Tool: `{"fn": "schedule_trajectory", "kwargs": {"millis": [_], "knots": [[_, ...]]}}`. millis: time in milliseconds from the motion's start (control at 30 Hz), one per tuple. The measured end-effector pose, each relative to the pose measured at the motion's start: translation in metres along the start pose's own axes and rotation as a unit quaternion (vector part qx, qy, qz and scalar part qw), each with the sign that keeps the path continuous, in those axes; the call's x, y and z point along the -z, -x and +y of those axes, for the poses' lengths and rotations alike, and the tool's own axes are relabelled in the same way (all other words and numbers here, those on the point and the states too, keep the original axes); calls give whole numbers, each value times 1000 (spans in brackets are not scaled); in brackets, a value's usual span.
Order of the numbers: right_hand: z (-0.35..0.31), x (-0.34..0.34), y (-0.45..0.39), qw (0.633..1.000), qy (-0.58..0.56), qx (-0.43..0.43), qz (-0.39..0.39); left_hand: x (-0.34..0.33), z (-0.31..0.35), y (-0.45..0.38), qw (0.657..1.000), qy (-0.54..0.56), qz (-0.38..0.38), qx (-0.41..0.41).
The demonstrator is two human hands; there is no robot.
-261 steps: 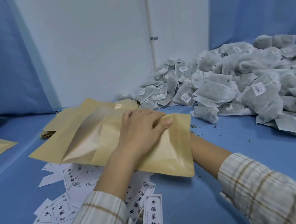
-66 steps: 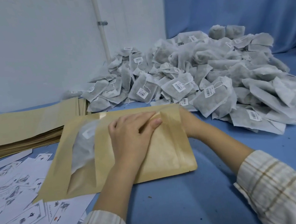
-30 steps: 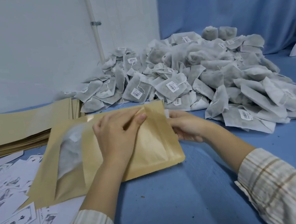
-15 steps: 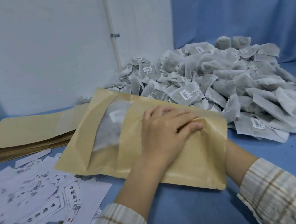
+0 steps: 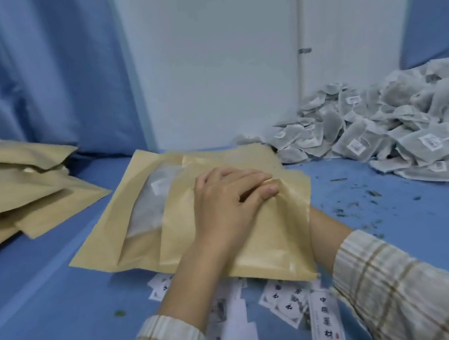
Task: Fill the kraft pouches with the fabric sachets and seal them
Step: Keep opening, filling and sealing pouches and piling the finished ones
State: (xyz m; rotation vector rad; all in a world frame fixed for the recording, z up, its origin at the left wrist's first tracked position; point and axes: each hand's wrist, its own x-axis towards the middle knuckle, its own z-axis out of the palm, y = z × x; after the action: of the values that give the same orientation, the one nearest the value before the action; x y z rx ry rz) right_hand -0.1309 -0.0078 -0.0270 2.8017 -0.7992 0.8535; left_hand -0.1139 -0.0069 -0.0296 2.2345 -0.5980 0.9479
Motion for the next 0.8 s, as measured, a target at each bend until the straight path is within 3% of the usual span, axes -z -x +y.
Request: {"fn": "schedule_trajectory", "kwargs": {"millis": [100,167,267,300,333,400,433,467,500,567,633,733,800], "knots": [[-44,7,31,999,-23,26,-8,39,-45,19,999,-36,5,36],[-65,8,48,993,-70,54,-85,60,-70,30,997,-53,15,56],[-83,-19,62,955,-126,192,-189,80,-98,40,995,-55,17,86],[-87,-28,52,936,-184,191,-230,84,-106,43,994,-41,22,96],[-82,-32,42,875,-293,157,-351,86,-113,45,993,-24,32,109],[-62,-39,23,673,-482,57,-559,88,-122,49,988,-6,57,143],[-62,-36,6,578,-581,46,-571,88,-125,51,986,-5,64,155],[-60,-45,-10,536,-614,75,-575,88,-128,51,985,-7,66,160],[-51,-54,-22,562,-621,129,-531,87,-129,52,985,-11,63,159],[-40,-70,-33,652,-590,221,-422,86,-132,50,986,-12,55,159],[-16,-82,-46,675,-583,248,-379,85,-135,49,985,-6,53,165],[23,-100,-70,777,-398,371,-316,84,-135,50,985,-8,52,162],[36,-111,-72,775,-276,465,-327,82,-135,50,986,-12,49,160]]}}
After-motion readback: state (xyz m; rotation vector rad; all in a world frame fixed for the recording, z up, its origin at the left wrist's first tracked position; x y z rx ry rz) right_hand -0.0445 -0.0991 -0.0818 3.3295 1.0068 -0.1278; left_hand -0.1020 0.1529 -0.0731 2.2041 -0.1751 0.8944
